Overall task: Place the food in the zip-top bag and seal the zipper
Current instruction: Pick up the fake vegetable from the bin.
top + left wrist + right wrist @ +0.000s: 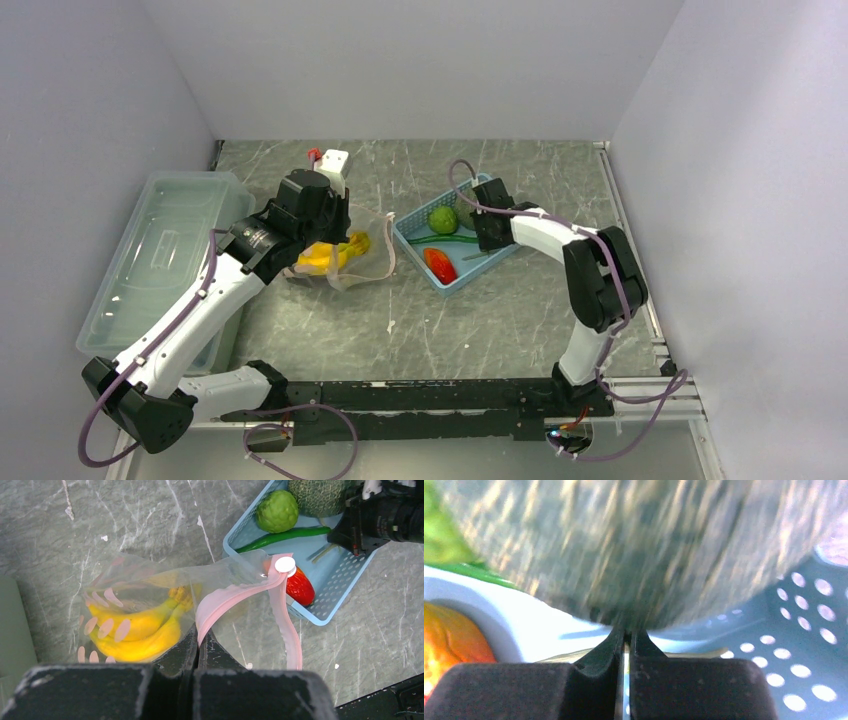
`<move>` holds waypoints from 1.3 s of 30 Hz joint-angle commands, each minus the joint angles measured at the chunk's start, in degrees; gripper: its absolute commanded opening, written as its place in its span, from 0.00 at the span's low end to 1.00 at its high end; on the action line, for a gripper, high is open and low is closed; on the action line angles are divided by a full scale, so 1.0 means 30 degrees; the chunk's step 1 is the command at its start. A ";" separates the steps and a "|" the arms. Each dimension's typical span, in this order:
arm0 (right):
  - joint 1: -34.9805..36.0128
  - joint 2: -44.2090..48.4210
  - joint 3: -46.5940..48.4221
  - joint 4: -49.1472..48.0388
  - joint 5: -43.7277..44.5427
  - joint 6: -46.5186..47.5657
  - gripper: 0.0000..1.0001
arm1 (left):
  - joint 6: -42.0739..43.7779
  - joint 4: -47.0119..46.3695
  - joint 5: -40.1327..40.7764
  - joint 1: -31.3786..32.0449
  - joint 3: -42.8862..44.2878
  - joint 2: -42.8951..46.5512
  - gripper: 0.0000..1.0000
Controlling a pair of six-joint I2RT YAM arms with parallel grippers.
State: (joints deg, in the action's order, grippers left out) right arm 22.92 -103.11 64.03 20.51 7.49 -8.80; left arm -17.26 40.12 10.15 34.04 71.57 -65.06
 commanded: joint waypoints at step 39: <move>0.2988 0.8398 0.0404 0.1602 0.4270 0.1109 0.00 | 0.0150 -0.0746 -0.0035 -0.0083 -0.0009 0.0314 0.00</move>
State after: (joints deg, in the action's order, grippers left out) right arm 31.92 -83.55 65.04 26.65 17.06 -5.96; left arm -17.26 40.12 10.15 34.04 71.55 -65.06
